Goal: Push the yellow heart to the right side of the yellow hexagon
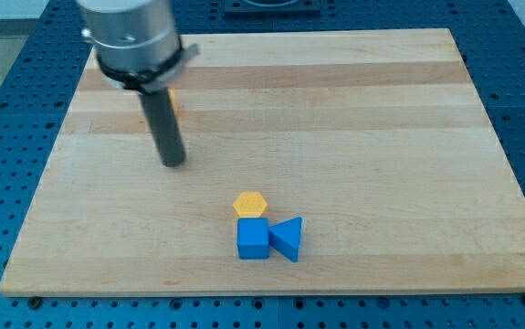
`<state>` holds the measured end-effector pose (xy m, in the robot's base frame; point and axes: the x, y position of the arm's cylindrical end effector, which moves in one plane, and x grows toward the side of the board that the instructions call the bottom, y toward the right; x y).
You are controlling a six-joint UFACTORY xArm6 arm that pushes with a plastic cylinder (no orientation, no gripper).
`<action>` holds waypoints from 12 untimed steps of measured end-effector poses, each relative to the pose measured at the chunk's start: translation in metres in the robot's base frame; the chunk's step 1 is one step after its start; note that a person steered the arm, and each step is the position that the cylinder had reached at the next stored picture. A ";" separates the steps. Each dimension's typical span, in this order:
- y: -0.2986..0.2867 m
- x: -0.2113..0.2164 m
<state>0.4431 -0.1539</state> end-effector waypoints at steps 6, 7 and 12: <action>0.002 -0.086; 0.041 -0.081; 0.177 -0.100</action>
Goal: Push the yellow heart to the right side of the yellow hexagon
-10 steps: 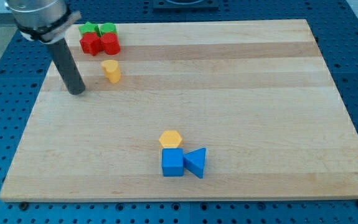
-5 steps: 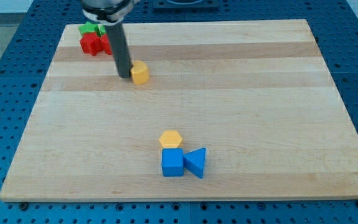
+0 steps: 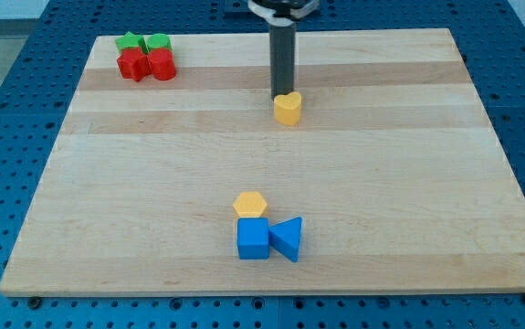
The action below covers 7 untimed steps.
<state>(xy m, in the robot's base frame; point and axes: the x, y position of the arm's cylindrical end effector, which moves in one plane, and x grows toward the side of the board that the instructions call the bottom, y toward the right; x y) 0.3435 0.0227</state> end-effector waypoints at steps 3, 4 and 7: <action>0.032 0.015; 0.027 0.006; 0.007 0.030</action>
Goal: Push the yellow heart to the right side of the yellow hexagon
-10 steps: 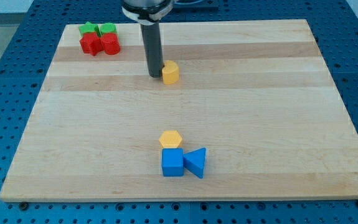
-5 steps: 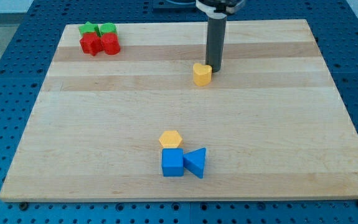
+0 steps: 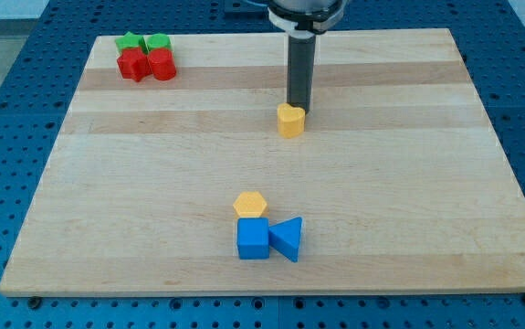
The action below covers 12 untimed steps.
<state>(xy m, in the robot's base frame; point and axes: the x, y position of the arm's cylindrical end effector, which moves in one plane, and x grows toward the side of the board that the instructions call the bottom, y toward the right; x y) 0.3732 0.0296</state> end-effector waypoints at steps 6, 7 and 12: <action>-0.035 0.067; -0.033 0.075; -0.089 0.063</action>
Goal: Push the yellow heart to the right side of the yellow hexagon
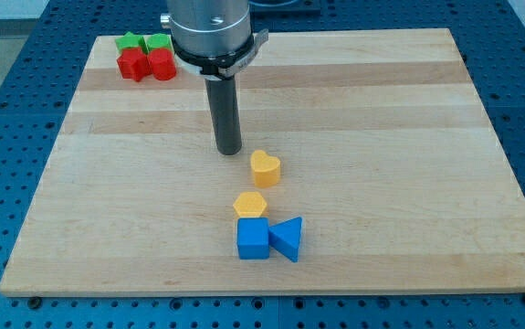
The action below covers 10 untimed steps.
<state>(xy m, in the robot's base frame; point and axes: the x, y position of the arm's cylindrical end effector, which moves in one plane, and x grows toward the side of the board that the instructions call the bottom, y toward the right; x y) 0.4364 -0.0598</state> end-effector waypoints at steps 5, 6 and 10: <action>0.045 0.030; 0.053 0.030; 0.065 0.058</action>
